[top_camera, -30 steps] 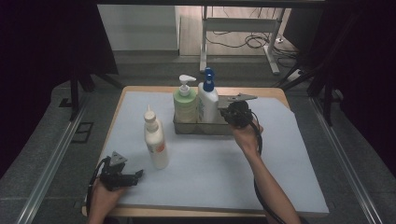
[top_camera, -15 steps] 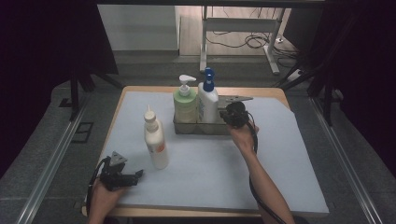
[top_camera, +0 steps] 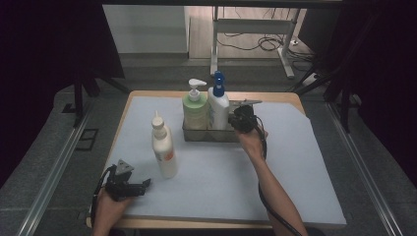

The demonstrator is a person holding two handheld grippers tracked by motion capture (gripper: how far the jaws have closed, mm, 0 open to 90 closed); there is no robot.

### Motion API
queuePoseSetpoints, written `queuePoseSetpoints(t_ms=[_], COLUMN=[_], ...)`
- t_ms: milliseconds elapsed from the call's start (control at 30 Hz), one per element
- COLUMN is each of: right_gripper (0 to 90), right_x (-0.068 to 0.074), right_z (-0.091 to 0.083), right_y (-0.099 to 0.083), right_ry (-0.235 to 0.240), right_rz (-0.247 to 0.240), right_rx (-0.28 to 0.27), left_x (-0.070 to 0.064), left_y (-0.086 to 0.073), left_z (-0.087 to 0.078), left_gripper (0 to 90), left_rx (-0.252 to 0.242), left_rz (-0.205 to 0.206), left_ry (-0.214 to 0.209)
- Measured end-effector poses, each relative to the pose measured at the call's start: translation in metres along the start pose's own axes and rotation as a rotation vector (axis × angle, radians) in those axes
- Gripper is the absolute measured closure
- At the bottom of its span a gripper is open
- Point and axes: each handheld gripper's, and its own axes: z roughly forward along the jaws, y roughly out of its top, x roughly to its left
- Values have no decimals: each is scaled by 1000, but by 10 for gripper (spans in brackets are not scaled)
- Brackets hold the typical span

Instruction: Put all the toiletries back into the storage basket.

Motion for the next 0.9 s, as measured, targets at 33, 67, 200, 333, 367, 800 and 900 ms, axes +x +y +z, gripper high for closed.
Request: queuePoseSetpoints(t_ms=[33, 67, 200, 333, 367, 800, 900], right_gripper=[896, 897, 896, 896, 897, 897, 897], right_x=[1, 2, 8, 9, 9, 12, 15], right_z=[0, -1, -1, 1, 1, -3, -4], right_y=[0, 0, 1, -2, -2, -6, -6], right_ry=[7, 13, 5, 10, 16, 29, 18], right_rz=[1, -1, -20, -19, -14, -21, -33], right_rx=[0, 2, 11, 14, 14, 14, 14], left_x=[0, 0, 0, 0, 0, 0, 0], left_y=[0, 0, 0, 0, 0, 0, 0], left_z=[0, 0, 0, 0, 0, 0, 0], left_gripper=[124, 124, 124, 124, 124, 124, 124], left_rx=[0, 0, 0, 0, 0, 0, 0], left_rz=[0, 0, 1, 0, 0, 0, 0], left_ry=[0, 0, 0, 0, 0, 0, 0])
